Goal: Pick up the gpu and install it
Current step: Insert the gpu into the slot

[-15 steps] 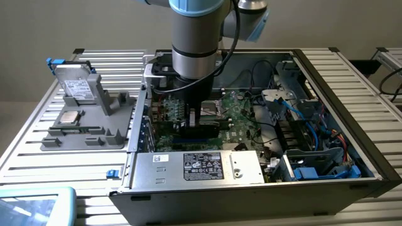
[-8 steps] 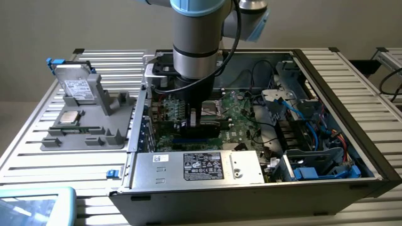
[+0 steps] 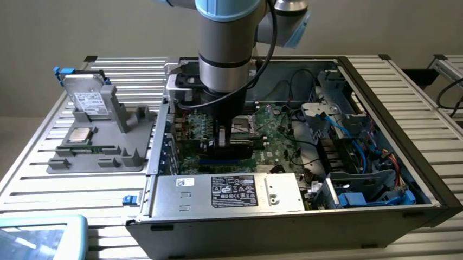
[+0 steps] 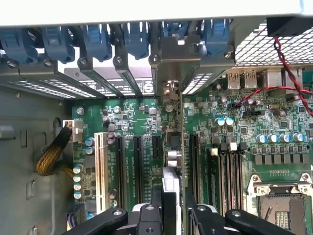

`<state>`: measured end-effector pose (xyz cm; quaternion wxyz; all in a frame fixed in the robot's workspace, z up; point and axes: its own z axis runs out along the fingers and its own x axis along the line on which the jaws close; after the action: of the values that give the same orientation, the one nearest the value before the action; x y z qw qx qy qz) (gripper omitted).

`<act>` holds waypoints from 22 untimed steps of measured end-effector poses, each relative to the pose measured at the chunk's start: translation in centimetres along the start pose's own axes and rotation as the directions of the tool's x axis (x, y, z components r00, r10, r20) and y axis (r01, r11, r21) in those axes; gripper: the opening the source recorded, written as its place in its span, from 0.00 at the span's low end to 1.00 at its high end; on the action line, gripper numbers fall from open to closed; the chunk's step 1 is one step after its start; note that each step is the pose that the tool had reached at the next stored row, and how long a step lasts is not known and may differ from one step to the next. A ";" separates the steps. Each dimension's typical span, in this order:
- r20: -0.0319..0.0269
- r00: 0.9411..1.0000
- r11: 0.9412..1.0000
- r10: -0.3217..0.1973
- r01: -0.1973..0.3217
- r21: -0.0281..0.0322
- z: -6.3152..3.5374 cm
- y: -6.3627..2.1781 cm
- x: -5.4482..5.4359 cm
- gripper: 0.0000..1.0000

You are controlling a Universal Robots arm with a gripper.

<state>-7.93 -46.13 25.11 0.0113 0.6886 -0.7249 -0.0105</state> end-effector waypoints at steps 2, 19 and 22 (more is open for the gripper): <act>0.001 1.000 1.000 0.000 0.000 0.000 0.06 0.01 0.0 0.28; 0.006 1.000 1.000 0.000 0.000 0.000 0.32 0.01 0.0 0.28; 0.007 1.000 1.000 0.000 0.000 0.000 0.33 0.01 0.0 0.28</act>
<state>-7.95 -46.16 24.78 0.0091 0.6886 -0.7249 -0.0128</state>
